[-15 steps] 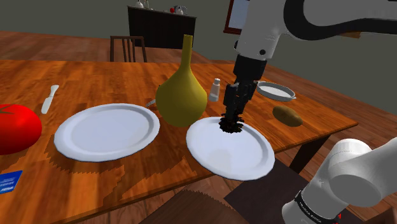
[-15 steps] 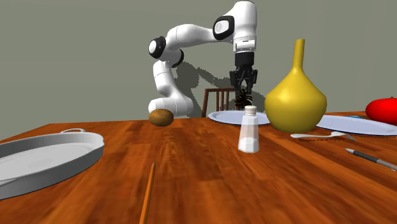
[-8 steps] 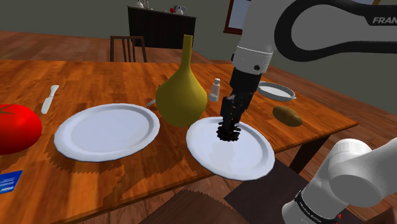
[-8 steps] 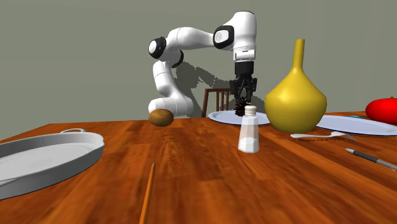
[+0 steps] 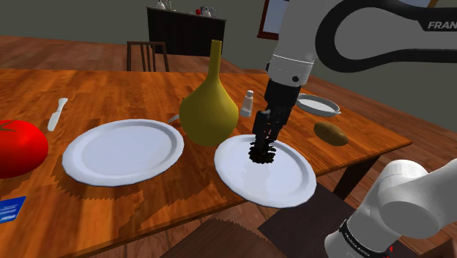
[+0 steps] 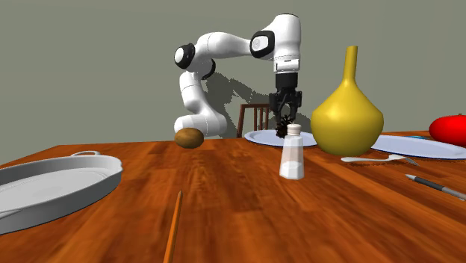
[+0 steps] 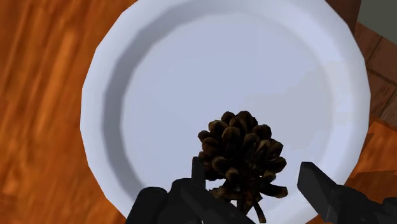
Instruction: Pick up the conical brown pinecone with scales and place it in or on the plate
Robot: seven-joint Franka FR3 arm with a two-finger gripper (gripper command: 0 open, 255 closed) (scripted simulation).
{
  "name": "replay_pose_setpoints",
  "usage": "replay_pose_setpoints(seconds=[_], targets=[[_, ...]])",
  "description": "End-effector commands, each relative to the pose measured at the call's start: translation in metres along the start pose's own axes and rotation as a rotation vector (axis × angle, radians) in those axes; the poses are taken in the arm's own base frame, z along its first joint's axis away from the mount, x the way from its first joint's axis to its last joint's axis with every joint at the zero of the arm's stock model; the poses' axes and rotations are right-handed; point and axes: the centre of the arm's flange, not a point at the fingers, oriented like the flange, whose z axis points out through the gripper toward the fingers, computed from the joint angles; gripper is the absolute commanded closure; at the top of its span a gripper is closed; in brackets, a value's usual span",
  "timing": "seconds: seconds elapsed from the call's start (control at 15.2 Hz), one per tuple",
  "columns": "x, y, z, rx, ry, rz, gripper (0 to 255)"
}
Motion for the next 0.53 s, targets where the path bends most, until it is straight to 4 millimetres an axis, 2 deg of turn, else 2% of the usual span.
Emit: replay_pose_setpoints(seconds=[0.0,0.26,0.46], targets=[[0.0,0.0,0.0,0.0,0.0,0.0,0],[0.0,0.0,0.0,0.0,0.0,0.0,0],[0.0,0.0,-0.04,0.0,0.0,0.0,0]])
